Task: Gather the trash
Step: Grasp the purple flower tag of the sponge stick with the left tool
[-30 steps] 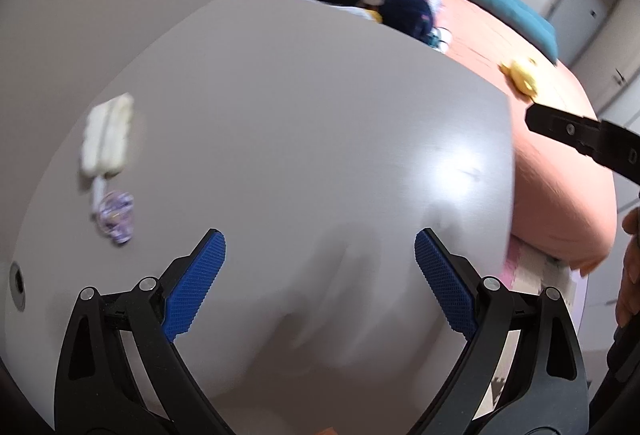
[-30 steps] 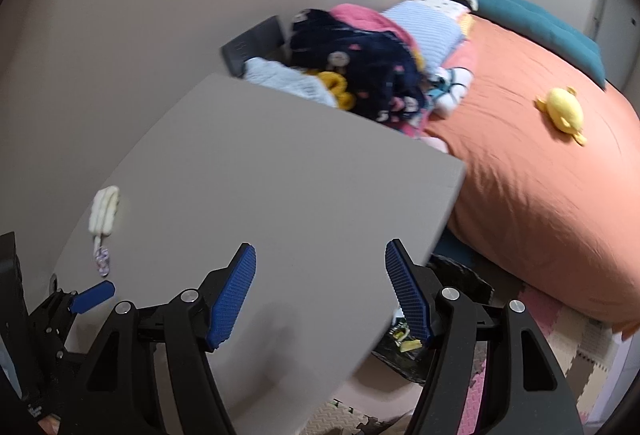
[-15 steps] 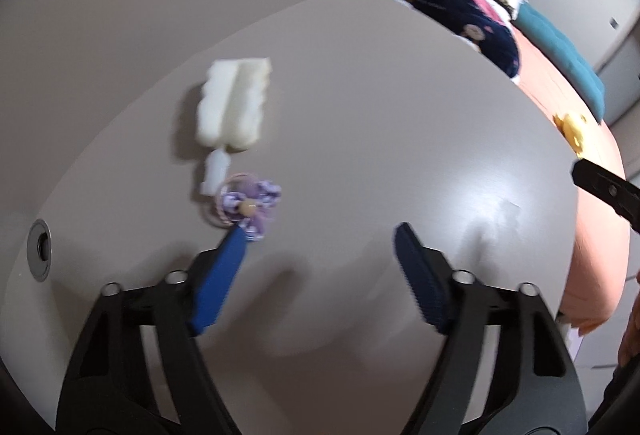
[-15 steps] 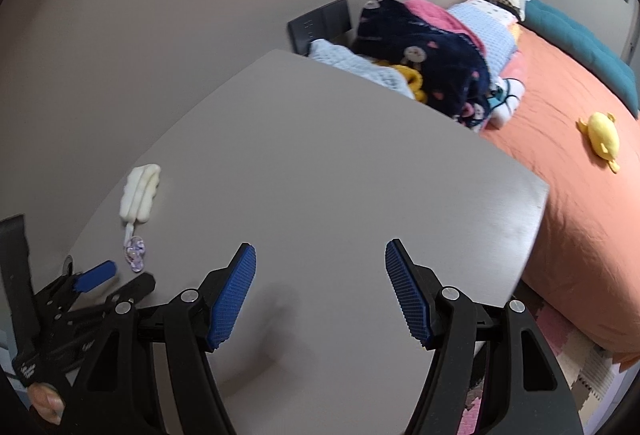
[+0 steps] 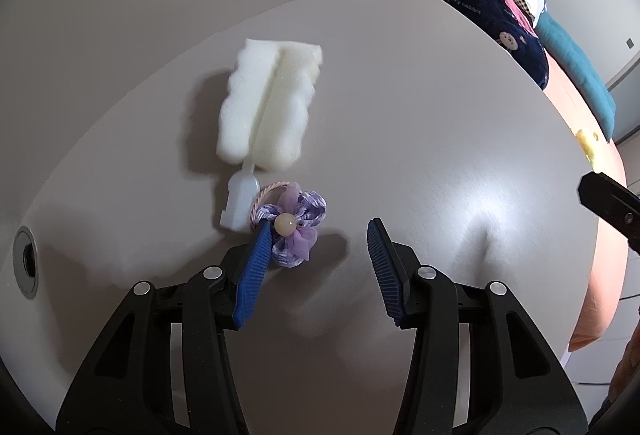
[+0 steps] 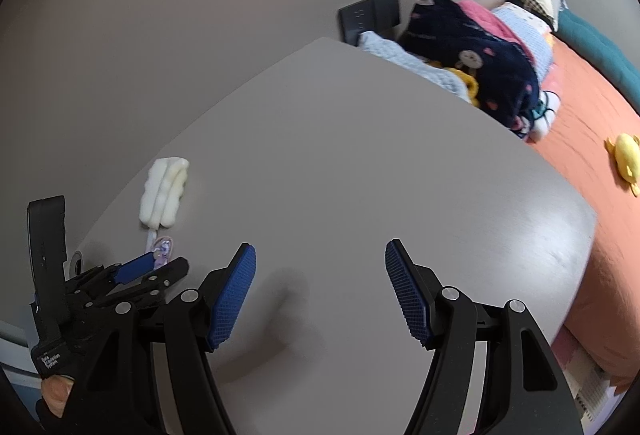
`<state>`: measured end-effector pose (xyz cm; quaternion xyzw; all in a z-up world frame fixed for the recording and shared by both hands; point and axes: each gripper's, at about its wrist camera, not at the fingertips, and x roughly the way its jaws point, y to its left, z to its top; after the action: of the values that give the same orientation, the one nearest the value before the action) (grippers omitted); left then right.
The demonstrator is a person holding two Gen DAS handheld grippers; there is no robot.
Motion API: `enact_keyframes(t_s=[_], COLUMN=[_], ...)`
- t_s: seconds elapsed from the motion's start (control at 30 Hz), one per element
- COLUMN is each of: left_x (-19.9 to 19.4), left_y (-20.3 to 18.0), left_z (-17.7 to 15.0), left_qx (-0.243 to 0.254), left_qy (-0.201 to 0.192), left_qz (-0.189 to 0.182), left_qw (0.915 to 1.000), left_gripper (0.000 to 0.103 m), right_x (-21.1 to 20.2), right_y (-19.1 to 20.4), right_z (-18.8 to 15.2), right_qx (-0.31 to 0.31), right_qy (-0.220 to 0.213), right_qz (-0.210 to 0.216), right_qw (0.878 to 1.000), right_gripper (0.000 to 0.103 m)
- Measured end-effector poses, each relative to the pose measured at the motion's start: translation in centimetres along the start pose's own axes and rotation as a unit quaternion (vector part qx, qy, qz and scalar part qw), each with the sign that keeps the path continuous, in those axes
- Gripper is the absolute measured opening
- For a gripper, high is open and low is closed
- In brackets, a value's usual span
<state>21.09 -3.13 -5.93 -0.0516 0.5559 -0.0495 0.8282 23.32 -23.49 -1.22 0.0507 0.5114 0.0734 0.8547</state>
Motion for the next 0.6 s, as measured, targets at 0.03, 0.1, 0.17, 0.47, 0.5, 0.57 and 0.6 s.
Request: enact_keyframes(t_s=[0.03, 0.1, 0.17, 0.47, 0.5, 0.57, 0.6], left_x=[0.0, 0.1, 0.3, -0.1, -0.4, -0.7, -0.8], left_y=[0.2, 0.8, 1.1, 3.4, 3.5, 3.8, 4.0], left_z=[0.1, 0.4, 0.8, 1.1, 0.9, 0.6, 0.6], left_qx=[-0.002, -0.007, -0.008, -0.013, -0.006, 0.005, 0.008], left_qy=[0.000, 0.001, 0.000, -0.017, -0.026, -0.038, -0.040], left_qz=[-0.001, -0.006, -0.004, -0.014, -0.007, 0.010, 0.011], left_qw=[1.0000, 1.0000, 1.0000, 0.9997, 0.9996, 0.9992, 0.9991], left_gripper=[0.049, 0.049, 0.040, 0.014, 0.014, 0.013, 0.013], right_x=[0.4, 0.9, 1.6, 4.6, 5.0, 5.7, 6.0], right_y=[0.5, 1.3, 2.2, 6.5, 6.9, 7.9, 8.4], right_z=[0.2, 0.7, 1.1, 2.7, 2.8, 2.9, 3.0], right_qx=[-0.004, -0.008, -0.013, -0.033, -0.035, -0.038, -0.040], right_qy=[0.002, 0.004, 0.005, 0.020, 0.023, 0.029, 0.031], right_qz=[0.003, 0.008, 0.014, 0.044, 0.048, 0.058, 0.060], right_qw=[1.000, 1.000, 1.000, 0.998, 0.998, 0.997, 0.997], right_gripper=[0.068, 0.068, 0.068, 0.068, 0.068, 0.068, 0.068])
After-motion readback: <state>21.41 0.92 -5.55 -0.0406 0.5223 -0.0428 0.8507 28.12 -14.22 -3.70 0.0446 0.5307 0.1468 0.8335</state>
